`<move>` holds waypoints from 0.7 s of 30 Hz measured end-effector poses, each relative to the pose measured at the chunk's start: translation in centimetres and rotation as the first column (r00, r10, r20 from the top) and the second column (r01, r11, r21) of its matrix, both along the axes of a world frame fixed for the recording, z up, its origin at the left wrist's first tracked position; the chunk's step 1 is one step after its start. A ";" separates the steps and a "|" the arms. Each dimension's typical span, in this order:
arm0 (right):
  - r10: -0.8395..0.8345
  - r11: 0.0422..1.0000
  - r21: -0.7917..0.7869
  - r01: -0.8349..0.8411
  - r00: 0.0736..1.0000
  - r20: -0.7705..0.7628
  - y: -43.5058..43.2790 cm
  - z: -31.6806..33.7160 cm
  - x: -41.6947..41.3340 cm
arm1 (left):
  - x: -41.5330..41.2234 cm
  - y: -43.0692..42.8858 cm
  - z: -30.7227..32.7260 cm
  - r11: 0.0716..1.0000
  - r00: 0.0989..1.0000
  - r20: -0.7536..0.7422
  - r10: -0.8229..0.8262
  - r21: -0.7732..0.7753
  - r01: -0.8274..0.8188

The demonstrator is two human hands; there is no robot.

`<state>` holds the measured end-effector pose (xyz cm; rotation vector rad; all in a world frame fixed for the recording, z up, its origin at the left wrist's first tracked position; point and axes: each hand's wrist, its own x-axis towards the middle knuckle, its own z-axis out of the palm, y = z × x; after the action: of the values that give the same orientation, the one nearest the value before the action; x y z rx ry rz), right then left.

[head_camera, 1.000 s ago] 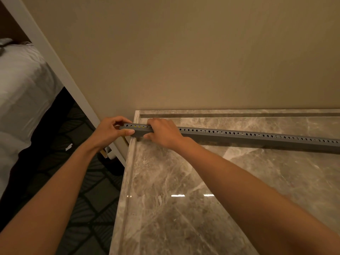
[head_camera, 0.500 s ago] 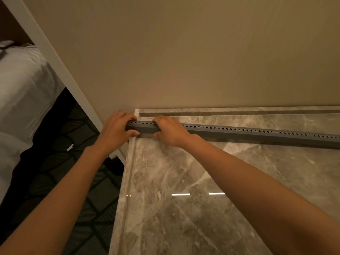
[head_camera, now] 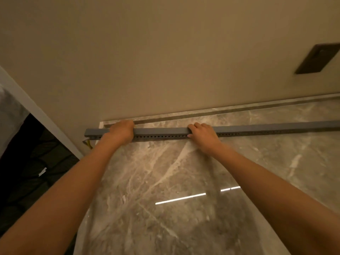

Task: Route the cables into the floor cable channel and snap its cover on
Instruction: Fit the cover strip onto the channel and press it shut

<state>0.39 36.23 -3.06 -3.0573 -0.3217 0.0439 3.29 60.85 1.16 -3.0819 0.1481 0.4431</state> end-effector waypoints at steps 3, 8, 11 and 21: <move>-0.072 0.997 -0.011 0.072 0.997 -0.012 -2.9 -0.6 -0.7 | -0.2 -1.7 -0.2 0.988 1.000 -0.023 -0.002 0.155 0.006; -0.165 0.986 0.013 0.166 0.985 -0.045 -8.9 0.3 -1.1 | -1.9 -7.6 -1.8 0.992 0.981 0.141 -0.130 0.029 0.127; -0.204 0.978 0.035 0.206 0.978 -0.054 -12.6 0.8 -1.6 | -2.3 -12.4 -1.9 0.955 0.961 0.148 -0.233 -0.152 0.255; -0.235 0.971 0.038 0.235 0.972 0.007 -28.9 0.3 -2.9 | -2.4 -30.5 -2.4 0.904 0.942 0.175 -0.288 -0.274 0.327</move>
<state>-2.56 7.30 -2.71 -3.0363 0.0403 0.0072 0.92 30.34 -1.24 -3.2734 0.7555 0.2199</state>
